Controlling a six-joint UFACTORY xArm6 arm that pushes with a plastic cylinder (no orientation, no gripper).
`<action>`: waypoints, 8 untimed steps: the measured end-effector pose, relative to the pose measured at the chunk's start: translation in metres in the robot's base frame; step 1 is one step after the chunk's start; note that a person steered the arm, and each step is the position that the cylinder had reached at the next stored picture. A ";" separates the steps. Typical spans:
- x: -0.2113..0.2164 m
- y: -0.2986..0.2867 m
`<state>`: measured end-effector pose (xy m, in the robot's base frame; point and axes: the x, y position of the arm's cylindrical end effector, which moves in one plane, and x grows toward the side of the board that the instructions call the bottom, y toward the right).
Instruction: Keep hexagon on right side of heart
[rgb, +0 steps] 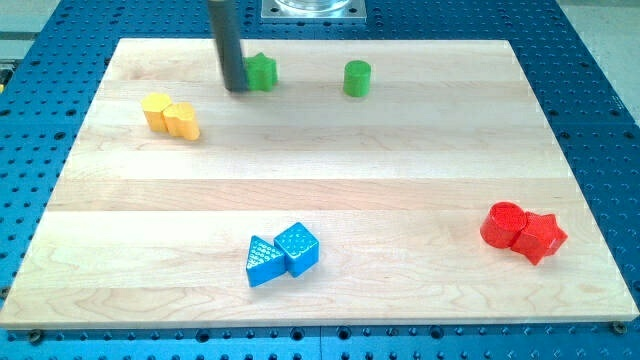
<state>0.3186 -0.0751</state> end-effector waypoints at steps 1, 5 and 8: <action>0.024 -0.023; 0.015 -0.070; 0.096 -0.149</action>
<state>0.4142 -0.2238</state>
